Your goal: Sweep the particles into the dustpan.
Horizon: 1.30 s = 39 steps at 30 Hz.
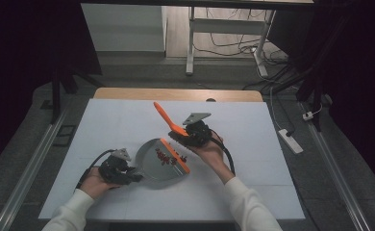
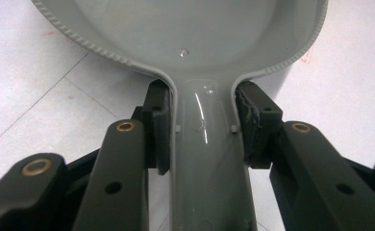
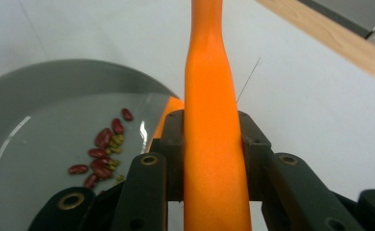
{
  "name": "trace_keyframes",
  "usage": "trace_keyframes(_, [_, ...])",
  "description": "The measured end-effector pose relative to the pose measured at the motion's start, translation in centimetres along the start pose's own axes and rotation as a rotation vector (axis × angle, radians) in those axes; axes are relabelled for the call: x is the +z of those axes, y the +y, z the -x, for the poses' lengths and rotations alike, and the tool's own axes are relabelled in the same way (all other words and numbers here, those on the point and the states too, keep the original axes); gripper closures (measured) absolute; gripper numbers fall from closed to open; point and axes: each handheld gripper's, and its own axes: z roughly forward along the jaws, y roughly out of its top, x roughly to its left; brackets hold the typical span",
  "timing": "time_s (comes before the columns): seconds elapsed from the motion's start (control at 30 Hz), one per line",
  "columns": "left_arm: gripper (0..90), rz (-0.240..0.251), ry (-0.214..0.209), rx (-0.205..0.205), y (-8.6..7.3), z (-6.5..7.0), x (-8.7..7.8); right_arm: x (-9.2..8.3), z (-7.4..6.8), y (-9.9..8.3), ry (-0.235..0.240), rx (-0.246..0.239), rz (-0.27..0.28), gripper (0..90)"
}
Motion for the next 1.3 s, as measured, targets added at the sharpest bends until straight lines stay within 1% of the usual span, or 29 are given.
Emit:
trace_keyframes(0.1, [61.9, 0.001, 0.002, 0.000, 0.0, 0.0, 0.0, 0.6, 0.4, -0.3, -0.009, 0.006, -0.016, 70.6])
trace_keyframes(0.27, [61.9, 0.001, 0.003, -0.001, 0.0, 0.1, 0.0, 1.8, 0.6, -0.6, -0.018, 0.016, -0.054, 70.6])
trace_keyframes(0.3, [61.9, 0.001, 0.003, -0.001, 0.0, 0.1, 0.0, 2.1, 0.6, -0.6, -0.023, 0.012, -0.064, 70.6])
trace_keyframes(0.37, [61.9, 0.001, 0.003, -0.002, 0.0, 0.1, 0.0, 2.5, 0.5, -0.6, -0.028, 0.006, -0.081, 70.6])
trace_keyframes(0.43, [61.9, 0.001, 0.002, -0.001, 0.0, 0.1, 0.0, 2.6, 0.3, -0.6, -0.016, 0.012, -0.080, 70.6])
trace_keyframes(0.6, [61.9, 0.001, 0.002, 0.000, 0.0, 0.1, 0.1, 2.7, -0.4, -0.4, -0.010, -0.014, -0.092, 70.6])
trace_keyframes(0.67, [61.9, 0.001, 0.003, 0.000, 0.0, 0.1, 0.0, 2.8, -0.7, -0.4, -0.003, -0.018, -0.095, 70.6])
trace_keyframes(0.7, [61.8, 0.001, 0.003, 0.000, 0.0, 0.1, 0.0, 2.7, -0.8, -0.4, 0.002, -0.011, -0.096, 70.6])
trace_keyframes(0.77, [61.9, 0.001, 0.002, 0.000, 0.0, 0.1, 0.1, 2.7, -1.0, -0.4, 0.028, -0.013, -0.094, 70.6])
trace_keyframes(0.87, [61.9, -0.002, 0.002, 0.003, 0.0, 0.1, 0.0, 2.6, -1.5, -0.3, 0.081, 0.002, -0.093, 70.6])
trace_keyframes(0.9, [61.9, -0.001, 0.002, 0.004, 0.0, 0.1, 0.0, 2.4, -1.5, -0.2, 0.100, 0.012, -0.080, 70.6])
trace_keyframes(0.97, [61.9, -0.002, 0.003, 0.006, 0.0, 0.1, 0.0, 1.9, -1.2, 0.0, 0.169, 0.061, -0.038, 70.6])
trace_keyframes(1.0, [61.9, -0.005, 0.004, 0.009, 0.0, 0.1, 0.0, 1.6, -1.2, 0.1, 0.170, 0.064, -0.022, 70.6])
trace_keyframes(1.03, [61.9, -0.005, 0.005, 0.009, 0.0, 0.1, 0.0, 1.3, -1.2, 0.2, 0.152, 0.058, -0.014, 70.6])
trace_keyframes(1.07, [61.9, -0.005, 0.006, 0.010, 0.0, 0.1, 0.0, 1.0, -1.3, 0.4, 0.134, 0.057, -0.017, 70.6])
trace_keyframes(1.13, [61.9, -0.005, 0.006, 0.010, 0.0, 0.1, 0.1, 0.4, -1.2, 0.4, 0.110, 0.057, -0.004, 70.6])
trace_keyframes(1.2, [61.9, -0.005, 0.006, 0.009, 0.0, 0.1, 0.1, -0.2, -0.9, 0.3, 0.084, 0.050, -0.001, 70.6])
trace_keyframes(1.23, [61.9, -0.005, 0.006, 0.009, 0.0, 0.1, 0.1, -0.5, -0.8, 0.3, 0.066, 0.039, 0.000, 70.6])
trace_keyframes(1.3, [61.9, -0.004, 0.006, 0.008, 0.0, 0.1, 0.1, -0.9, -0.5, 0.0, 0.036, 0.033, -0.007, 70.6])
